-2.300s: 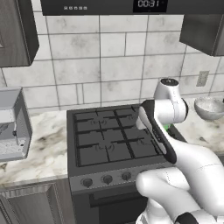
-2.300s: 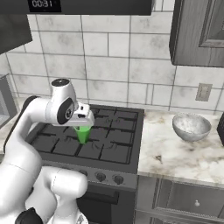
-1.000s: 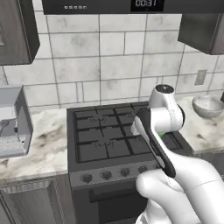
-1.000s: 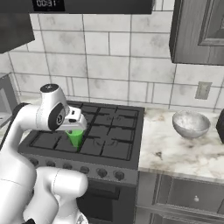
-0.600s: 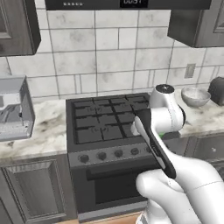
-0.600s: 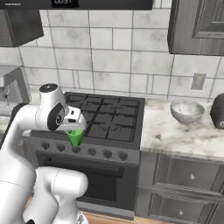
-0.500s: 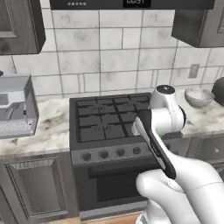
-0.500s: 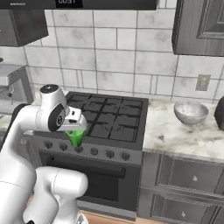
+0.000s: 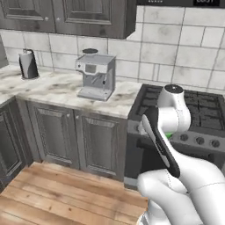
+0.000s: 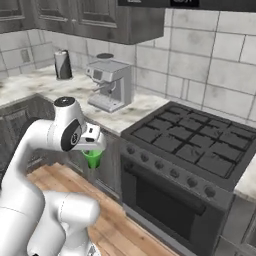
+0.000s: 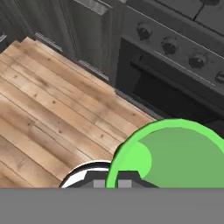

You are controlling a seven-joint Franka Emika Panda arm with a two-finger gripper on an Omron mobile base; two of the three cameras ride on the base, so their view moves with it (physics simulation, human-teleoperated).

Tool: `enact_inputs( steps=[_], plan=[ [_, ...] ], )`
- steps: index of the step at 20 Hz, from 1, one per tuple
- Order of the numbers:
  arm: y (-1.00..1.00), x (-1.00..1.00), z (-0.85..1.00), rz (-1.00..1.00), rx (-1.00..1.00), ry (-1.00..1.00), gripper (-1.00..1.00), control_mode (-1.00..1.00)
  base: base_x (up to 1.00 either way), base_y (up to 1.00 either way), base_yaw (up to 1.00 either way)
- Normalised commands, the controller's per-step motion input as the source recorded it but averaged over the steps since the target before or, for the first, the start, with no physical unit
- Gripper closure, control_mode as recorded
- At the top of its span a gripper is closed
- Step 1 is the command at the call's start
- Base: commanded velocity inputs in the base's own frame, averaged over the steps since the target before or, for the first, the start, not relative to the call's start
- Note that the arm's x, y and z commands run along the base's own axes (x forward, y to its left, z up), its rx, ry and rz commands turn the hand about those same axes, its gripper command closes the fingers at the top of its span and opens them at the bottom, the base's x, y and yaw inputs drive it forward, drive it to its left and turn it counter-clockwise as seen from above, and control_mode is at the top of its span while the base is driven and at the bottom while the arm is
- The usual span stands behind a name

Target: Pick the cup and bowl from the counter and place them on the counter next to the sink.

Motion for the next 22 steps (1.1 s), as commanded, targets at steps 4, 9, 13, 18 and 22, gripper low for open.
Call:
enact_inputs(
  steps=[4, 9, 13, 18, 22],
  plan=[
    [0.0, 0.0, 0.0, 0.0, 0.0, 0.0, 1.0, 1.0, -0.21, 0.32, 0.81],
    [0.0, 0.0, 0.0, 0.0, 0.0, 0.0, 1.0, 1.0, -0.01, 0.33, 0.74],
    [0.0, 0.0, 0.0, 0.0, 0.0, 0.0, 1.0, 1.0, -0.01, 0.17, 0.64],
    [0.0, 0.0, 0.0, 0.0, 0.0, 0.0, 1.0, 1.0, 0.0, 0.05, 0.57],
    [0.0, 0.0, 0.0, 0.0, 0.0, 0.0, 1.0, 1.0, 0.06, 0.1, 0.51]
  ],
)
